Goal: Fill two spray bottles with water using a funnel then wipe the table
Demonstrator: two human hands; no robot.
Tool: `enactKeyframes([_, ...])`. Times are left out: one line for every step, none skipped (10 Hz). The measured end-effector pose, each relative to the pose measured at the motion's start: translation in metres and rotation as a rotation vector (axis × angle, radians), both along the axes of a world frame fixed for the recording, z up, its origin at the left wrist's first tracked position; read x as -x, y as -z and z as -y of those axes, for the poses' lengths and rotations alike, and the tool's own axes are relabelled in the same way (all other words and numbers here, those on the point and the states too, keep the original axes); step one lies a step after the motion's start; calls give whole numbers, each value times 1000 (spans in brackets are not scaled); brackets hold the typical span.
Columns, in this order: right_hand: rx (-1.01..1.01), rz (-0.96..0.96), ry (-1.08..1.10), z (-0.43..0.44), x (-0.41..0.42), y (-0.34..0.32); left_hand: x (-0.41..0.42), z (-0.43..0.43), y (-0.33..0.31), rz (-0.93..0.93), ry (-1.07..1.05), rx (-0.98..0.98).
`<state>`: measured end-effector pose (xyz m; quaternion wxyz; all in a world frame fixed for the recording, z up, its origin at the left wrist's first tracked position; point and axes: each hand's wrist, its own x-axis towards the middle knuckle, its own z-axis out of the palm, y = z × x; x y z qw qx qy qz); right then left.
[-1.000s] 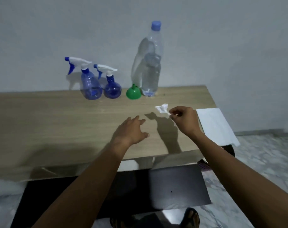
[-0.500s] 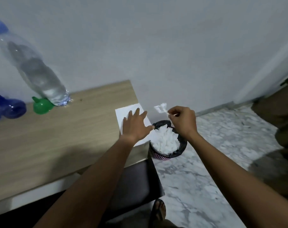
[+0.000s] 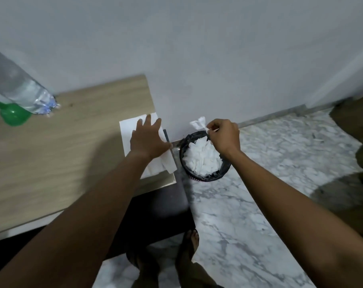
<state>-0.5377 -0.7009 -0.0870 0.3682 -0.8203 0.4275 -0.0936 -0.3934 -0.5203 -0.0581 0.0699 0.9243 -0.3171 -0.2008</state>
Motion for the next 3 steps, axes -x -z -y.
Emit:
enactKeyframes([15, -74, -26, 13, -8, 19, -3, 0, 4, -16, -22, 16])
enactKeyframes([30, -168, -38, 19, -11, 30, -2, 1, 1, -17, -36, 36])
enactKeyframes([41, -202, -45, 18, -10, 41, 1, 2, -1, -12, -38, 35])
